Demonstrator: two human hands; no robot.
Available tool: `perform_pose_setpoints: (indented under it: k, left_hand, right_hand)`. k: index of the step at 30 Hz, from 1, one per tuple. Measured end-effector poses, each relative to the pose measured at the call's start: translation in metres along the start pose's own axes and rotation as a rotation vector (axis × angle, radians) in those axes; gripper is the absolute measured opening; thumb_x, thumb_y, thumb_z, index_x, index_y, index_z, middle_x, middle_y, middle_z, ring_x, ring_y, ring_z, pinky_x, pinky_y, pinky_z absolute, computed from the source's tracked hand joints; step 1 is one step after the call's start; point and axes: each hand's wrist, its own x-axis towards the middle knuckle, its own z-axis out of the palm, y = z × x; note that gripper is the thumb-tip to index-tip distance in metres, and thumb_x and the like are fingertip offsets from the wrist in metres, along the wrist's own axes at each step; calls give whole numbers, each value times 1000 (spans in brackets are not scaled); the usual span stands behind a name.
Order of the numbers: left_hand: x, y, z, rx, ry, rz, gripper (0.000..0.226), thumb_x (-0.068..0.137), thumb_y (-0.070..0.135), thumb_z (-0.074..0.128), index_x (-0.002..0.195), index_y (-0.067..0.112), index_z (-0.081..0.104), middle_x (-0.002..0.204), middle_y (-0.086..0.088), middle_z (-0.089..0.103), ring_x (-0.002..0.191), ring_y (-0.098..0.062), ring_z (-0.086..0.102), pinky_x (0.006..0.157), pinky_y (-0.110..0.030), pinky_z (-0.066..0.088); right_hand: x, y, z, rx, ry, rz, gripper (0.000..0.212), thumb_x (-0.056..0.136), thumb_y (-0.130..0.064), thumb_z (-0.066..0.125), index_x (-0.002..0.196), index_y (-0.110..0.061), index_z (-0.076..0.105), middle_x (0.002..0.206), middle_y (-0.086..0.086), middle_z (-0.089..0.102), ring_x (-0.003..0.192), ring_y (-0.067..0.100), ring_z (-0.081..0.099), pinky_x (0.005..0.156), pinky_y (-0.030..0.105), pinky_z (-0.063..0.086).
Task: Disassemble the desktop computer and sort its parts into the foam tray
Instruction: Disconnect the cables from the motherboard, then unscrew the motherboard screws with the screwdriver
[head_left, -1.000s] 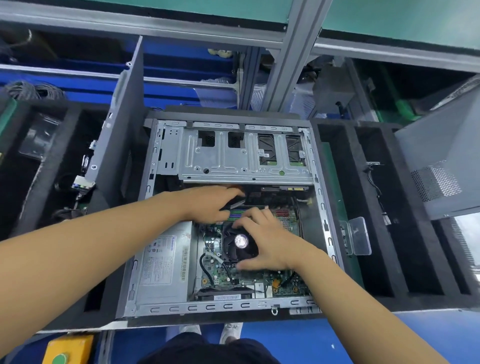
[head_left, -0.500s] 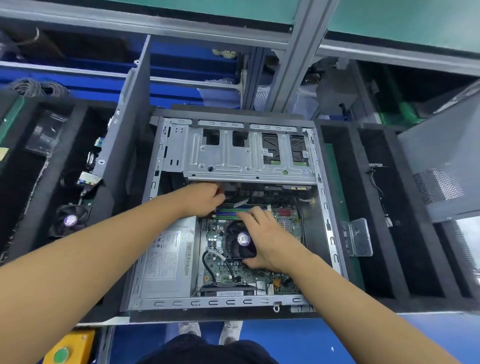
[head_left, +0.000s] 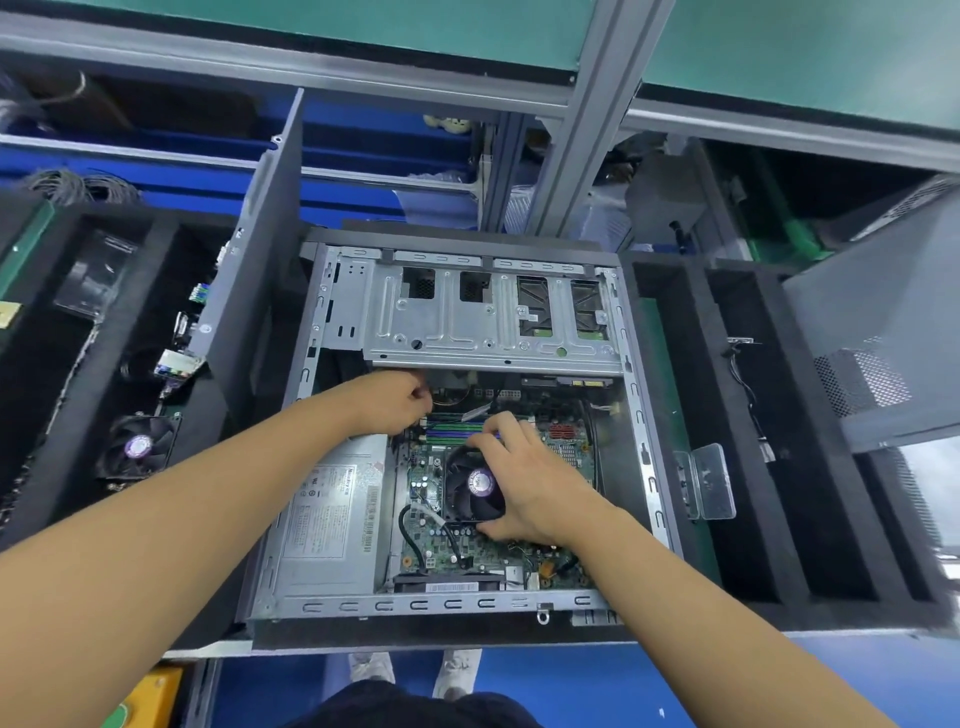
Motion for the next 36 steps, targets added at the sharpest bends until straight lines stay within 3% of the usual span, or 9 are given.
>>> perform_pose_setpoints:
  k: [4,7,10,13,17,23,26,31,36]
  left_hand:
    - [-6,9,-7,41,-70,45,25,101,25,42,110,23,66,99,11,69,72,4,58,62,-16,43]
    - [-16,19,-14,87,-78,100,29,102,32,41,119,24,64,115,10,65,99,-9,60,88,-29,47]
    - [-27,30,-18,116,-98,172,28,102,37,42,121,27,61,111,13,59,98,-7,57,85,-27,44]
    - [-37,44,-14,140,-79,278,24,101,36,44,116,31,62,103,16,61,78,4,54,65,-20,38]
    - [-45,67,-3,64,36,346,18,99,30,45,101,40,59,80,19,69,55,3,55,58,-24,45]
    - [-49,80,11,6,163,353,20,97,30,42,99,42,59,66,14,67,56,-1,54,62,-33,54]
    - [-54,79,18,-26,170,332,22,97,26,44,97,39,61,82,16,69,56,-2,57,63,-31,54]
    - [-62,98,28,-56,153,382,28,95,15,46,96,35,65,101,20,64,82,-7,65,79,-37,55]
    - [-57,154,51,-162,254,477,26,98,19,46,100,38,63,99,24,60,88,2,59,81,-34,54]
  right_hand:
    - [-5,1,-1,55,-49,48,95,72,-54,79,146,-21,29,140,1,23,129,25,30,103,42,45]
    - [-11,0,-8,137,-82,61,87,82,-60,66,151,-25,27,149,-1,19,137,23,20,114,44,32]
    - [-17,-1,-18,129,-48,92,70,91,-48,58,151,-23,30,148,2,30,135,22,25,115,40,29]
    - [-23,-5,-31,219,-21,182,47,96,-34,54,141,-24,43,127,-4,52,115,17,47,102,36,42]
    - [-30,-10,-40,299,80,326,33,98,-25,48,131,-27,51,107,-10,64,89,14,57,83,39,51]
    - [-47,-5,-43,414,224,521,23,104,-32,38,122,-32,53,78,-12,72,67,3,54,70,30,52]
    - [-60,-2,-46,503,297,523,22,104,-35,37,116,-33,55,74,-14,71,60,3,59,67,30,53]
    - [-86,26,-47,611,693,548,15,102,-25,44,104,-31,57,78,-6,67,54,1,51,51,14,37]
    - [-119,68,-43,658,642,649,12,101,-23,46,102,-30,56,82,-8,63,60,3,53,51,13,40]
